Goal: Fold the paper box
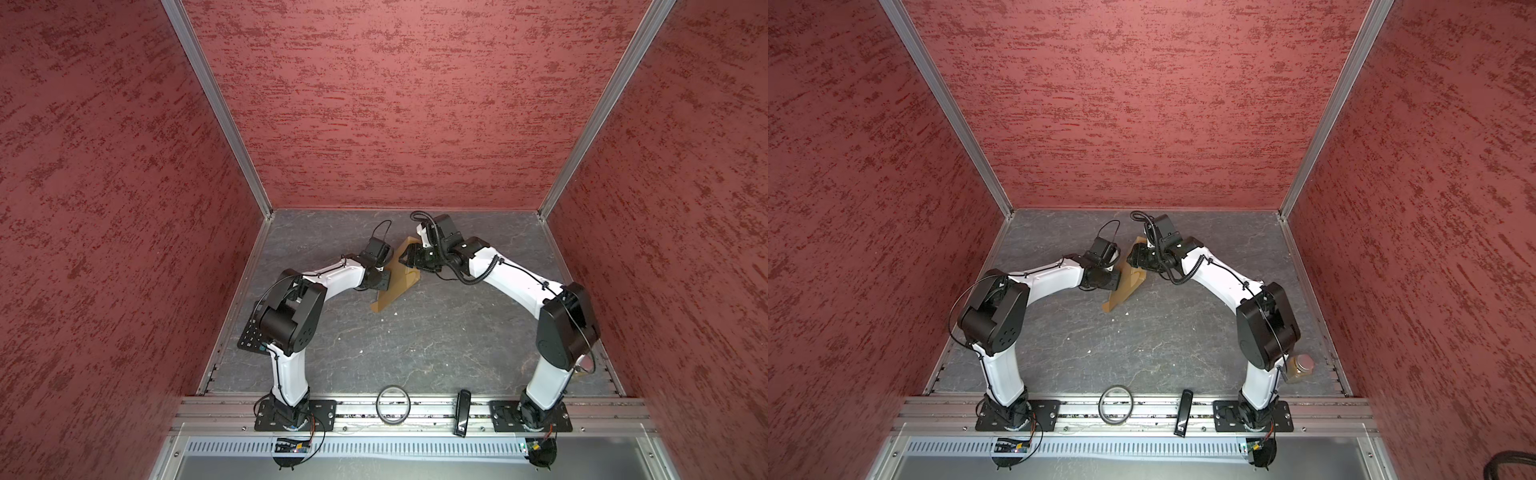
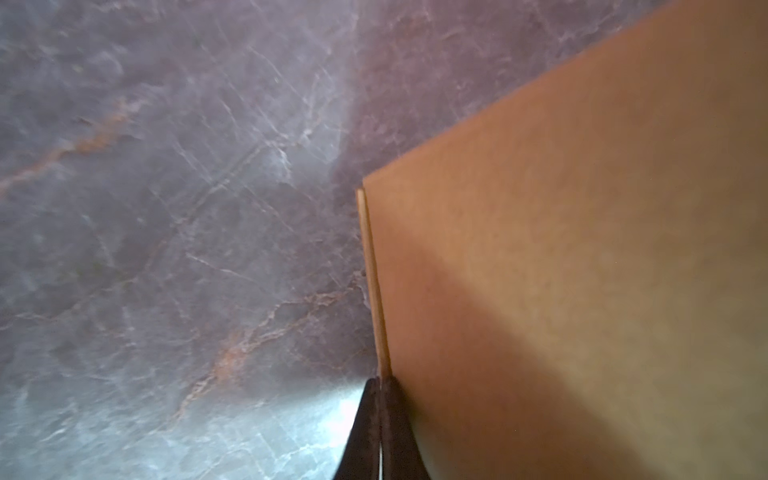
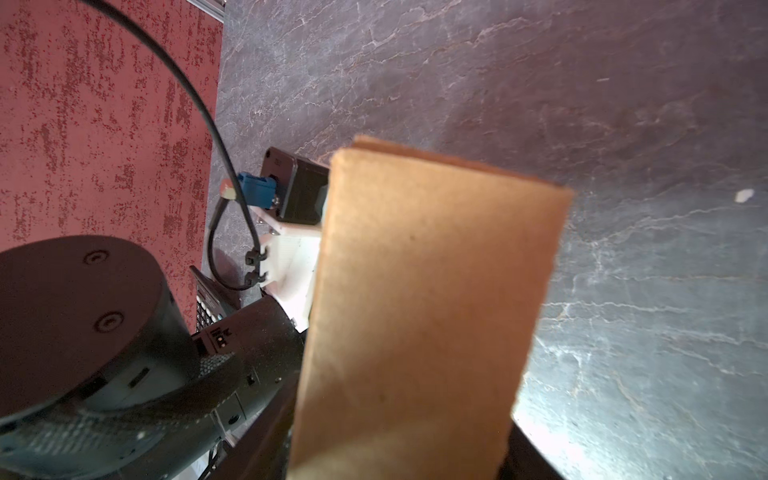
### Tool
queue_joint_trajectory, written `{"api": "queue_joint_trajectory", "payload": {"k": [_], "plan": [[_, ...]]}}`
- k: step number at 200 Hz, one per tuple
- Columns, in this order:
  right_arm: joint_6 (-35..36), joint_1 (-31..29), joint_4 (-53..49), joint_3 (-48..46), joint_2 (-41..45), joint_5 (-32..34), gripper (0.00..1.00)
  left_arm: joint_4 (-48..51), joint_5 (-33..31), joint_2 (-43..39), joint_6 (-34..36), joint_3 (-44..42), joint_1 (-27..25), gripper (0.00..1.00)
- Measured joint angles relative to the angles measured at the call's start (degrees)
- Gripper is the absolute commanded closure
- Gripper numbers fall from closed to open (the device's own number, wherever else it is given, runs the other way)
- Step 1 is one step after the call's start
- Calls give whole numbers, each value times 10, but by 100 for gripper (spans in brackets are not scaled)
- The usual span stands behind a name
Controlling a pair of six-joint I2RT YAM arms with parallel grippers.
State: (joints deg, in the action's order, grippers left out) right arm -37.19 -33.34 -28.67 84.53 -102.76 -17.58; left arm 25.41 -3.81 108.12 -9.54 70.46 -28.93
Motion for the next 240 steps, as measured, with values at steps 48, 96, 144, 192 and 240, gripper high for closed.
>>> {"api": "queue_joint_trajectory", "payload": {"k": [48, 96, 144, 192, 240], "plan": [[-10, 0, 1, -12, 0, 0, 46, 1, -16, -15, 0, 1, -6, 93], [-16, 0, 16, -28, 0, -7, 42, 1, -23, -17, 0, 8, -8, 93], [-21, 0, 32, -40, 0, -17, 47, 1, -24, -17, 0, 8, -9, 93], [-29, 1, 42, -49, 0, -14, 64, 1, -33, -17, 0, 9, -9, 90], [-30, 2, 56, -59, 3, -13, 71, 3, -32, -21, -2, 16, 4, 73]]}}
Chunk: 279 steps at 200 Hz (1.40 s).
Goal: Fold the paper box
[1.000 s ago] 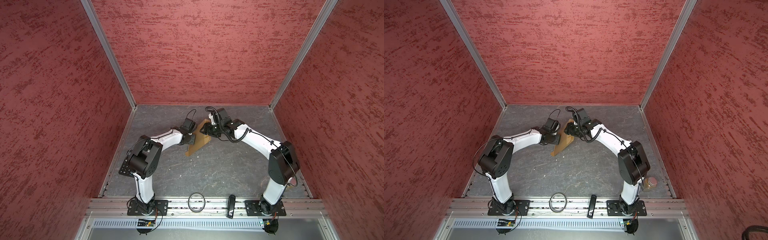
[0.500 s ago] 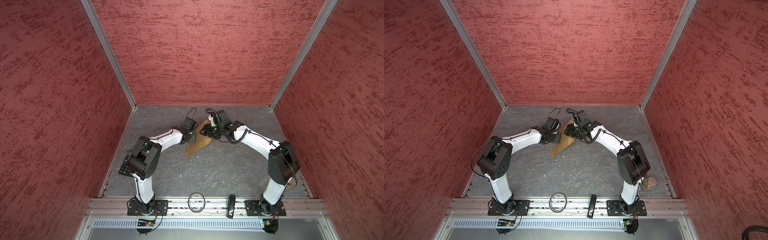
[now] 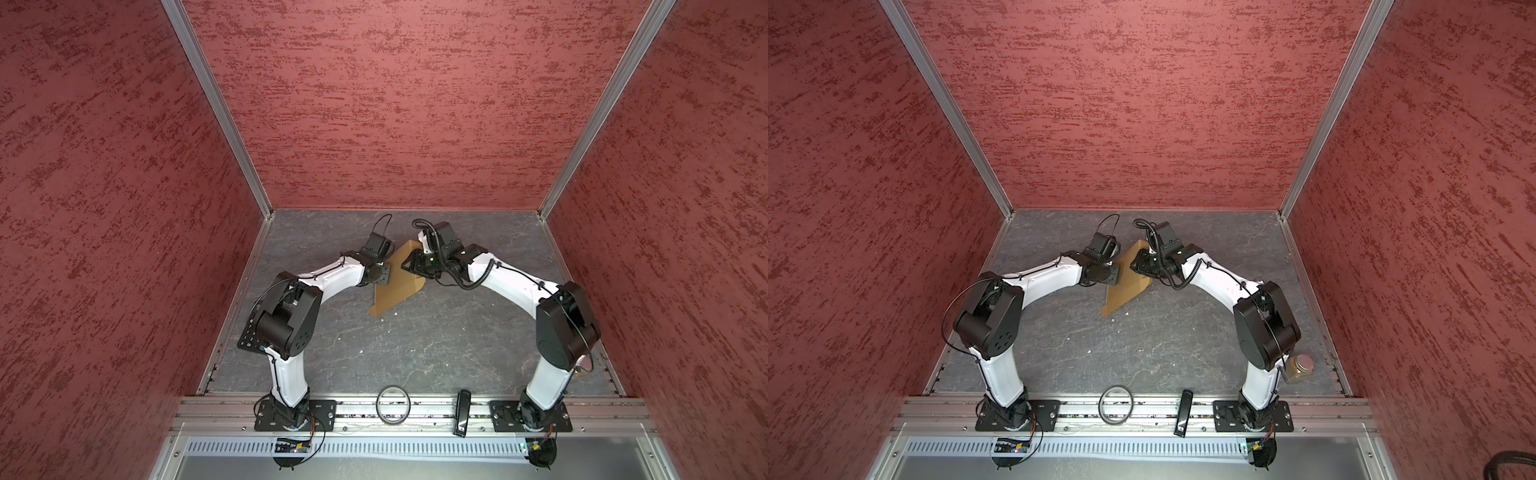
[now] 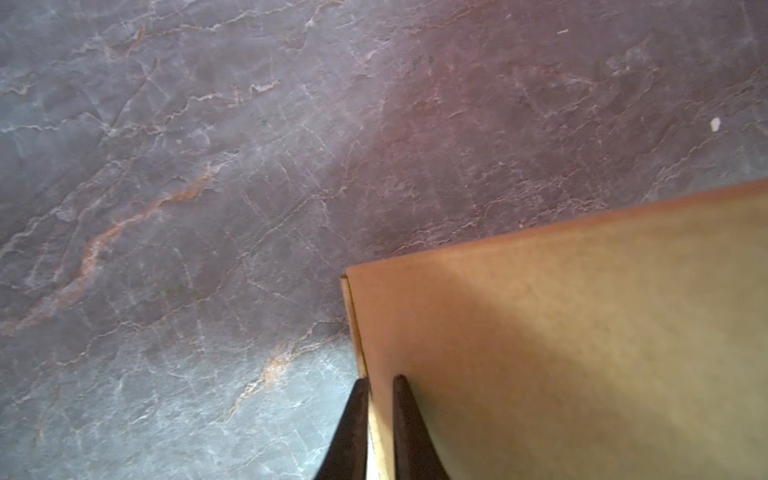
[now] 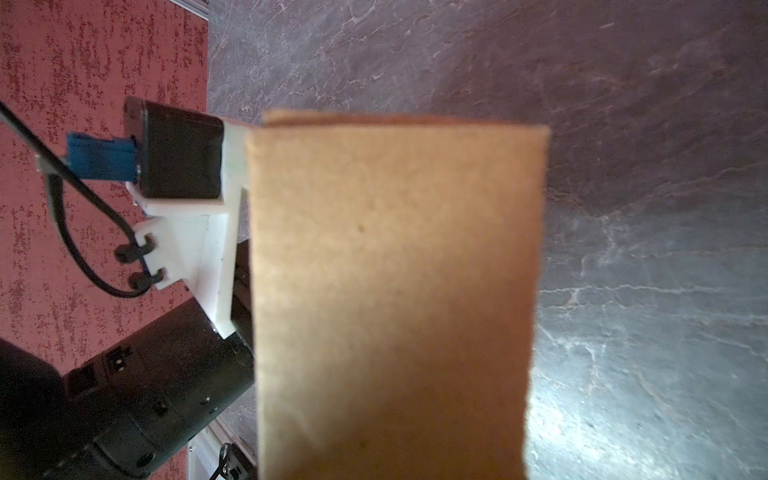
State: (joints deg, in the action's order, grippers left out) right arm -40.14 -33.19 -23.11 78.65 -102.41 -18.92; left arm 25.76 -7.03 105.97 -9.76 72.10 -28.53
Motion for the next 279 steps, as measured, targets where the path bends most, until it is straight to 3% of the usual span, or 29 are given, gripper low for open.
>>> {"api": "queue_joint_trajectory", "payload": {"k": [34, 69, 118, 153, 191, 225, 279], "plan": [[1, 0, 28, -28, 16, -1, 74, 4, 24, -46, -7, 0, 30, 37], [12, 16, 62, -75, 52, -13, 76, -10, 85, -149, -30, -15, 99, 0], [33, 93, 132, -154, 139, -87, 80, -106, 257, -260, -92, -144, 199, 0], [47, 154, 169, -173, 188, -163, 80, -200, 398, -251, -157, -224, 222, 0], [37, 189, 241, -192, 228, -252, 80, -360, 530, -206, -240, -234, 218, 0], [24, 199, 281, -196, 230, -302, 80, -472, 595, -169, -294, -221, 205, 0], [4, 200, 320, -198, 230, -340, 81, -621, 641, -138, -362, -211, 174, 0]]}}
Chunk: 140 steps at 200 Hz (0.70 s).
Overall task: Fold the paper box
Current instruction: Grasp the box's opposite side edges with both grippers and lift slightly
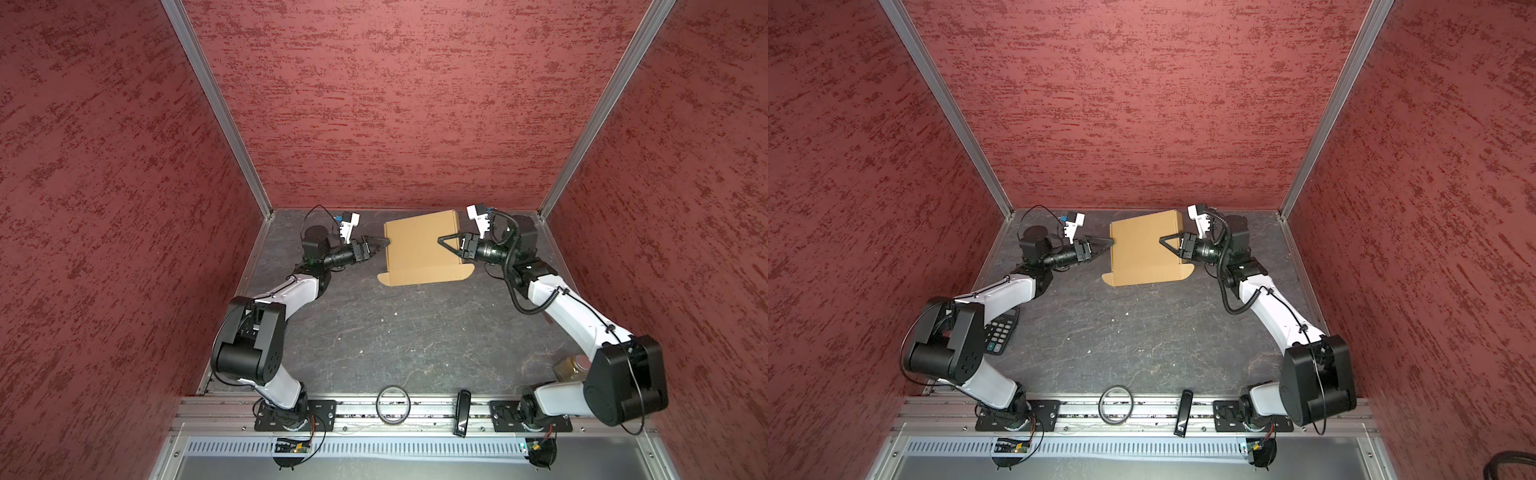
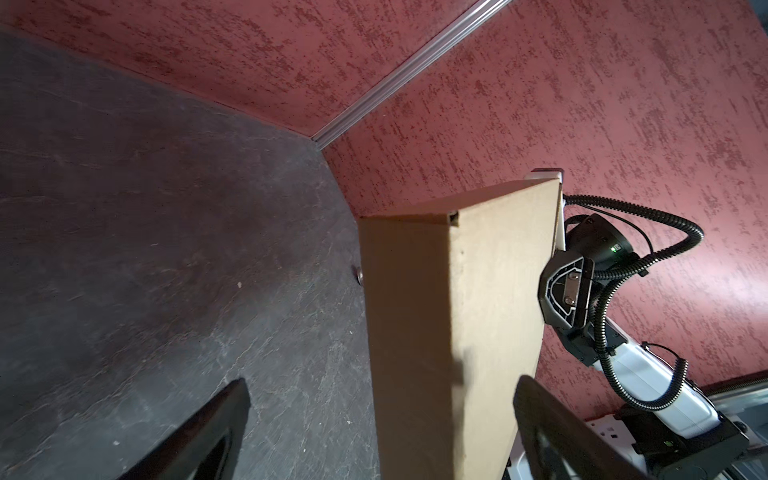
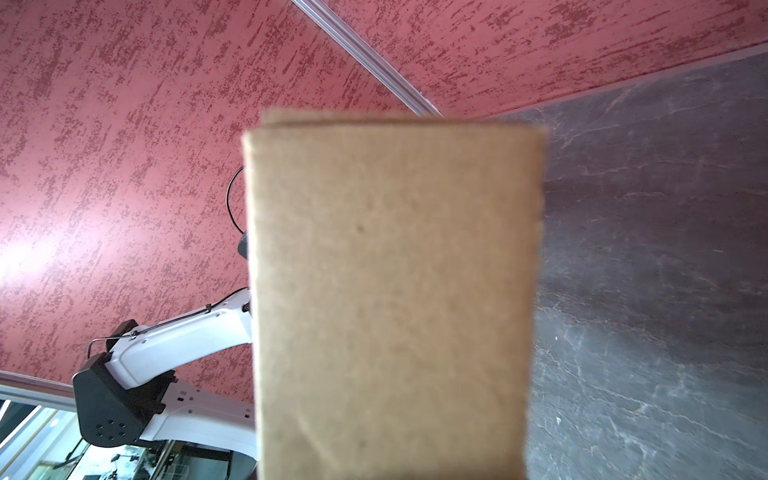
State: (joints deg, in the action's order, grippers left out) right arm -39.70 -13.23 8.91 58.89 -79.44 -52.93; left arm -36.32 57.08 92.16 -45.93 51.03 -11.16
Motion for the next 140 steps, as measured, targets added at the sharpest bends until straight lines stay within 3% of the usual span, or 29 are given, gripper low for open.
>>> {"api": "queue_joint_trajectory", "payload": {"k": [140], "plan": [[-51, 0, 98, -6, -19, -43, 82, -239, 37, 53, -130, 14, -54, 10]]}}
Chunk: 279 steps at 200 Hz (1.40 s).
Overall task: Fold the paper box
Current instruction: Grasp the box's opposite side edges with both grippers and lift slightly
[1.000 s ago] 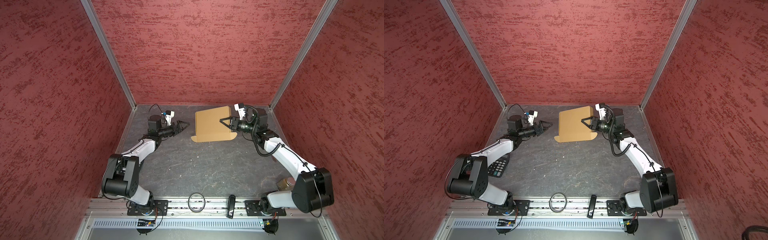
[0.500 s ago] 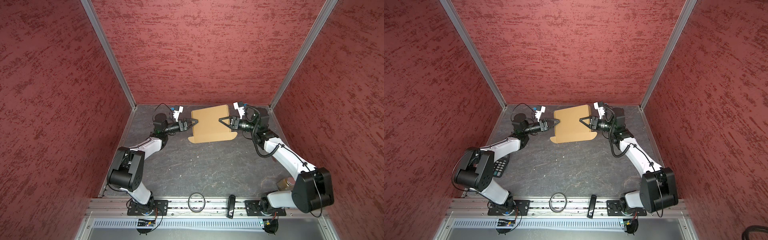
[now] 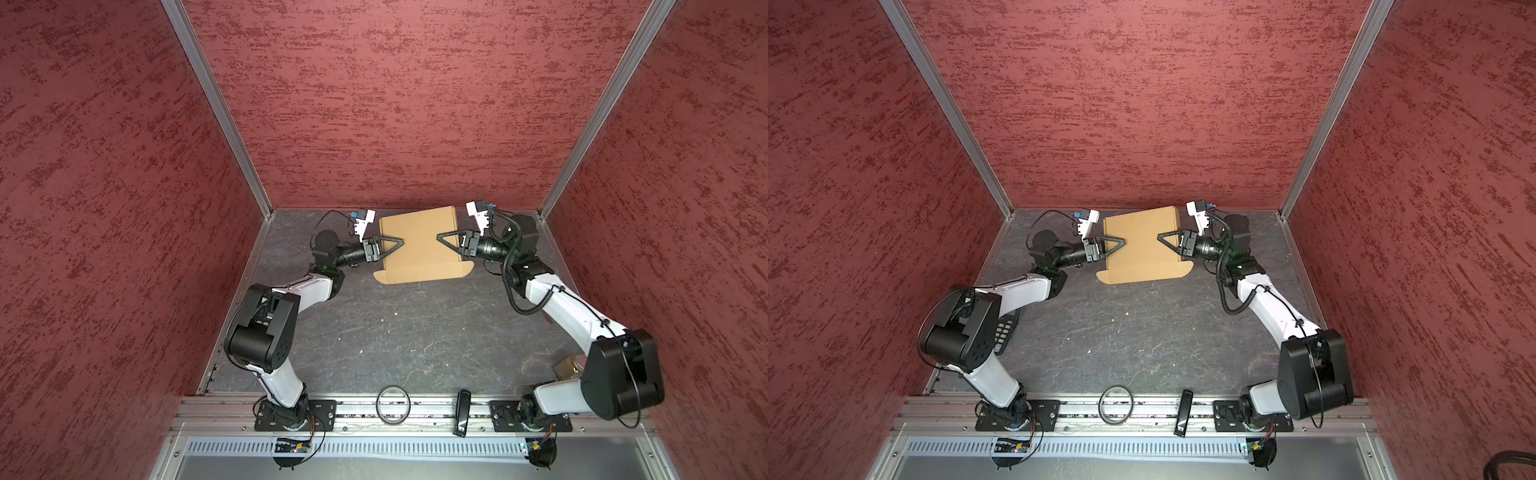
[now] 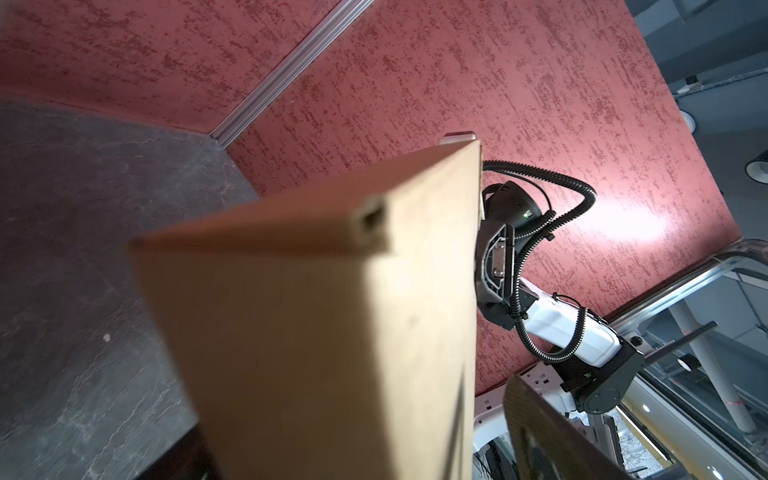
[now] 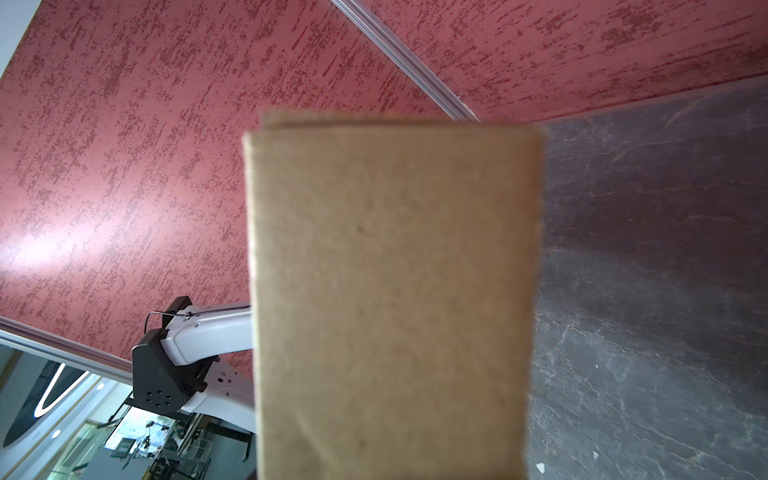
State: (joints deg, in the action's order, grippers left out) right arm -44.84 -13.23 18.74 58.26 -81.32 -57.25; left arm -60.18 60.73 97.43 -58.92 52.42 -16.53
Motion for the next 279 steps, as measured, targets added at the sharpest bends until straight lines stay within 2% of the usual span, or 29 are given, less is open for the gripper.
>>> {"api": "queue_joint_trajectory", "payload": {"k": [44, 86, 141, 223, 249, 279], "plan": [[0, 0, 17, 0, -2, -7, 82, -49, 12, 10, -39, 12, -2, 19], [-5, 0, 33, 0, -9, -7, 82, -129, 22, 45, -106, 26, -3, 24], [-24, 0, 72, 0, -19, -13, 82, -166, 25, 50, -138, 32, -5, 28], [-33, 1, 103, 0, -30, -26, 79, -139, 27, 50, -141, 43, -5, 62], [-28, 2, 106, 0, -30, -28, 73, -139, 31, 50, -149, 49, -5, 69], [-27, 2, 106, 0, -30, -27, 55, -140, 34, 50, -157, 52, -4, 74]]}}
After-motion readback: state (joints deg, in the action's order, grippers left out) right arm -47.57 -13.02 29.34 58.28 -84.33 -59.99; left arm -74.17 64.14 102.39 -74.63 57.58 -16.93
